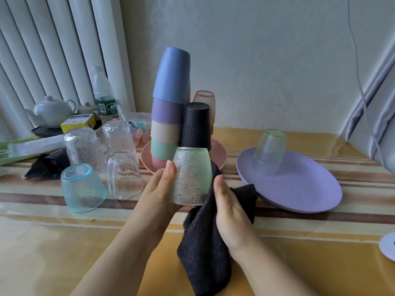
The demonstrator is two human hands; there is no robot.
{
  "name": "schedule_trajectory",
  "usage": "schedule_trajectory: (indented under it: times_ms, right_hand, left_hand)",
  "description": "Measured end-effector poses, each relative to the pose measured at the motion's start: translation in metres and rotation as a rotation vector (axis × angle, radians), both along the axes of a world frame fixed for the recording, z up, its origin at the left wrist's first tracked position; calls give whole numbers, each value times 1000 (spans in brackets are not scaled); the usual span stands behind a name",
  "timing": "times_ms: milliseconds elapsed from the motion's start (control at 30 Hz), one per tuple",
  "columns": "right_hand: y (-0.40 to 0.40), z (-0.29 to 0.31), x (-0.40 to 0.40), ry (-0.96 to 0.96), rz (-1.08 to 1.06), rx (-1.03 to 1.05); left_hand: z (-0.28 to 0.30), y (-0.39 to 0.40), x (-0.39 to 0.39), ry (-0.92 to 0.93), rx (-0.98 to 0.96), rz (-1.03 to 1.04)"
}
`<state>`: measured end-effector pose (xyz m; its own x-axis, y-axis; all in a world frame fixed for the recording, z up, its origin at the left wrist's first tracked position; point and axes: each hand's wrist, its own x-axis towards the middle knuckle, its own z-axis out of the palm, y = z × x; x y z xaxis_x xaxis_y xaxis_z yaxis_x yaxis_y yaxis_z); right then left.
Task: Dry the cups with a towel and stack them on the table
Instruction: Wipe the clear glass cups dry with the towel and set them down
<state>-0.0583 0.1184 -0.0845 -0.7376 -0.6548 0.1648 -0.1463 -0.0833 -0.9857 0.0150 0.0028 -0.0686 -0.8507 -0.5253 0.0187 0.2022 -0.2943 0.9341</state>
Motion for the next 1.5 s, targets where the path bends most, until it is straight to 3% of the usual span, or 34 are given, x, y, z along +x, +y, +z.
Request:
schedule_trajectory:
  times_ms: [267, 433, 700, 767, 900, 1033, 1133, 1267, 1400, 1500]
  right_hand:
    - [-3, -4, 2, 182, -114, -43]
    - [-6, -4, 3, 200, -87, -62]
    - [11, 11, -8, 24, -163, -137]
    - [11, 10, -13, 3, -124, -181]
    - [4, 4, -4, -37, -19, -78]
    - [2, 1, 0, 34, -6, -28]
    - [5, 6, 1, 28, -71, -59]
    - [0, -2, -4, 165, -100, -56]
    - [-5, -7, 1, 214, -55, -30]
    - [-6, -7, 2, 236, -80, -43]
  left_hand:
    - [-10, 7, -2, -33, -383, 356]
    - [-7, 16, -1, -44, -518, 165]
    - [-9, 12, 2, -49, -491, -199]
    - [-8, 12, 4, -28, -422, -209]
    - [-6, 6, 3, 57, -244, -152]
    - [-5, 0, 0, 85, -36, -50]
    - [-9, 2, -4, 42, -111, 115]
    - [-14, 8, -5, 25, -235, 264]
    - [-10, 15, -2, -22, -408, 179]
    - [-11, 15, -2, -52, -426, 76]
